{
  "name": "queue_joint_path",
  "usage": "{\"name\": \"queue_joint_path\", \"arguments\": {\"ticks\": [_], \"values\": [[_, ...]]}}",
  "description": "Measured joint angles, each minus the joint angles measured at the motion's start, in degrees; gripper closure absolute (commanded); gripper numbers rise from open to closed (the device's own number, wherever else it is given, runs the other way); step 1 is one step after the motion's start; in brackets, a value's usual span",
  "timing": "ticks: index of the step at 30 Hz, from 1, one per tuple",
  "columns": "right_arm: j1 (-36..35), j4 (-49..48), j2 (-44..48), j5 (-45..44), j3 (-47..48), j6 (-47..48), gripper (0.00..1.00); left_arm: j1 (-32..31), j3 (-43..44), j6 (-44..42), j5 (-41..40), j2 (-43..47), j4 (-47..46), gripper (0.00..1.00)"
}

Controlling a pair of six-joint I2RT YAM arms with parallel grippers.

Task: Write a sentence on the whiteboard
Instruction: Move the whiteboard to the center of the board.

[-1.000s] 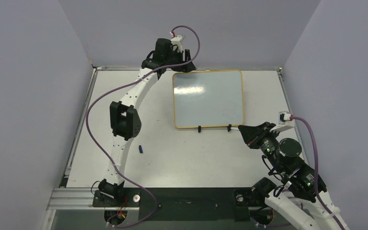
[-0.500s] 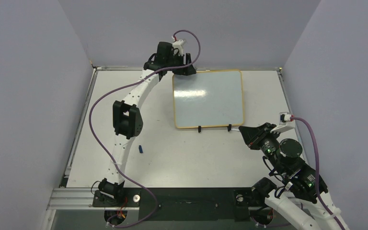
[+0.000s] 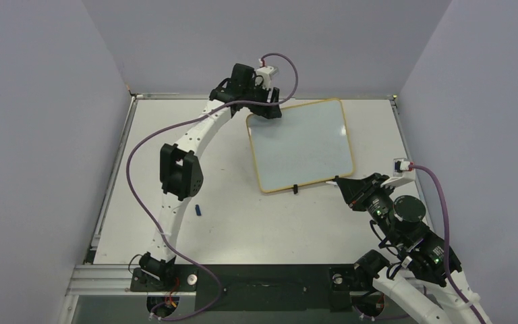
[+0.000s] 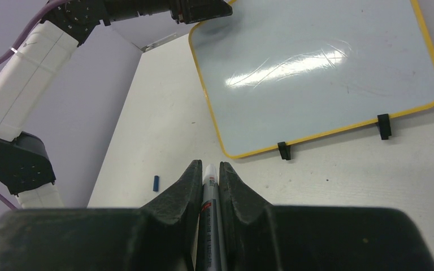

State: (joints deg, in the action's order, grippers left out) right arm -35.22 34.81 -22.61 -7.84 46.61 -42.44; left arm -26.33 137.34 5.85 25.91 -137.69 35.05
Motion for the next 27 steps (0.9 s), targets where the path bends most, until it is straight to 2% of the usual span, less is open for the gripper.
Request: {"name": "queue_joint_path", "arguments": {"ticks": [8, 17, 19, 27], "values": [[0.0, 0.02, 0.28, 0.0, 0.0, 0.02, 1.0, -4.76, -0.17, -5.6, 0.96, 1.18, 3.82, 0.33], [0.0, 0.04, 0.28, -0.37, 0.0, 0.7, 1.0, -4.0, 3.78, -4.22, 10.6, -2.32, 1.46, 0.29], [0.0, 0.09, 0.28, -0.46, 0.0, 1.03, 1.0, -3.8, 4.15, -2.78, 12.94, -3.8, -0.46, 0.3], [0.0, 0.92, -0.85, -0.98, 0.33, 2.14, 1.0, -2.78, 5.77, 5.31, 22.71, -9.77, -8.61, 0.44]]}}
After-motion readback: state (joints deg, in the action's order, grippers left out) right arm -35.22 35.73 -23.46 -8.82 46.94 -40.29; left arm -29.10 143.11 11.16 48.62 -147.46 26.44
